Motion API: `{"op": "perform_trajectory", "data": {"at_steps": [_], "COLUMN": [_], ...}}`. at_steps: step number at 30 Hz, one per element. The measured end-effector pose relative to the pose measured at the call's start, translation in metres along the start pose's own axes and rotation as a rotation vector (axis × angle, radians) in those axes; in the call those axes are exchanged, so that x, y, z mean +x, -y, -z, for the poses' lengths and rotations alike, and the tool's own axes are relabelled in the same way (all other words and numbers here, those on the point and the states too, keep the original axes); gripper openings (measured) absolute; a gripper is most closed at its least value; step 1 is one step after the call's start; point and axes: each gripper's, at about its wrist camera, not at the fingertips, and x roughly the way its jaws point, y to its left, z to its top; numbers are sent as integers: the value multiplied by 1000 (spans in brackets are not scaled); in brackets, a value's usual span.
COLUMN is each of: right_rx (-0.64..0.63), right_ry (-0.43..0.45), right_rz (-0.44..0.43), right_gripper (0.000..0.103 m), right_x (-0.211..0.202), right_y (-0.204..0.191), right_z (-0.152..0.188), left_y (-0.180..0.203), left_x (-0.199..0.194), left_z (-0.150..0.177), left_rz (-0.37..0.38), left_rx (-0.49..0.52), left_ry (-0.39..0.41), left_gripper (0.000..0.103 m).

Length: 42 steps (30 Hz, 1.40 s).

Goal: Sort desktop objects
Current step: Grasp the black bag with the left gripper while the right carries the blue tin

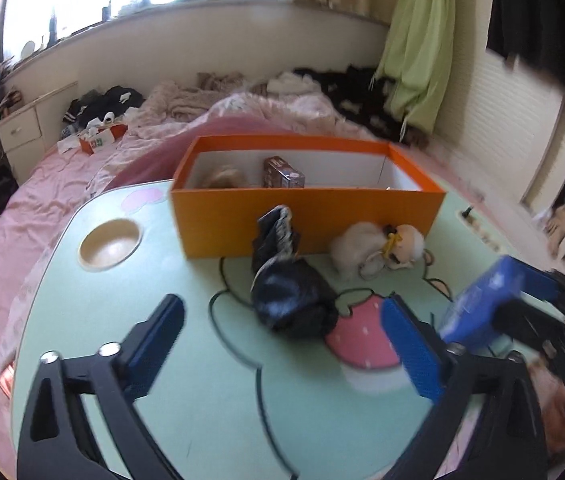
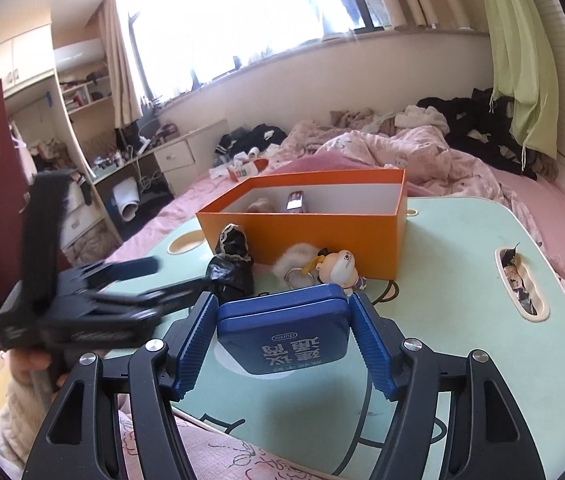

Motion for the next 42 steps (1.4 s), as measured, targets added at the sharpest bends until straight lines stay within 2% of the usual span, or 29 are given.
{"op": "perform_trajectory", "data": {"at_steps": [2,3,4,8,13,16,18,22,24,25,27,29,31,34,37,39,42], "right_rx": [5,8,10,16,7,40,68,59,59,70,118,165,167,129,91,53,-30], "right_ry": [2,4,7,10,24,53,65,82,57,36,-8,-6,23,77,80,44,-69], "right_rz": [-1,0,1,-4,-5,-16,-10,76,120,134,152,121,108,113,86,91,132], "right_gripper": [67,67,67,67,67,67,67,67,67,68,68,69,76,81,87,89,90], "right_x": [-1,-2,-3,-5,-5,1,11,47,70,80,96,96,86,61,35,25,20], "right_y": [2,3,3,5,3,5,7,8,13,17,27,33,32,22,12,4,-7], "right_z": [0,0,0,-3,-27,-60,-83,-115,-119,-119,-116,-111,-108,-106,-95,-81,-52], "left_y": [7,6,2,-16,-34,-30,-29,-31,-30,-29,-23,-16,-11,-6,-1,3,3], "left_x": [19,27,35,20,-10,-19,-19,12,28,36,40,30,14,-7,-23,-25,-20], "left_z": [-8,-9,-7,2,-17,-44,-60,-93,-97,-96,-91,-81,-72,-60,-38,-21,8], "left_rz": [-35,-40,-18,18,40,2,4,18,3,-26,-38,-31,-61,-43,4,15,27], "left_rx": [16,12,-13,-57,-109,-98,-94,-129,-133,-132,-107,-64,-46,-43,-64,-63,-74], "left_ry": [-62,-98,-144,-103,-9,45,70,52,22,-16,-41,-5,58,91,60,16,-72], "left_gripper": [61,51,33,29,29,29,29,29,38,45,48,68,76,76,79,80,80]}}
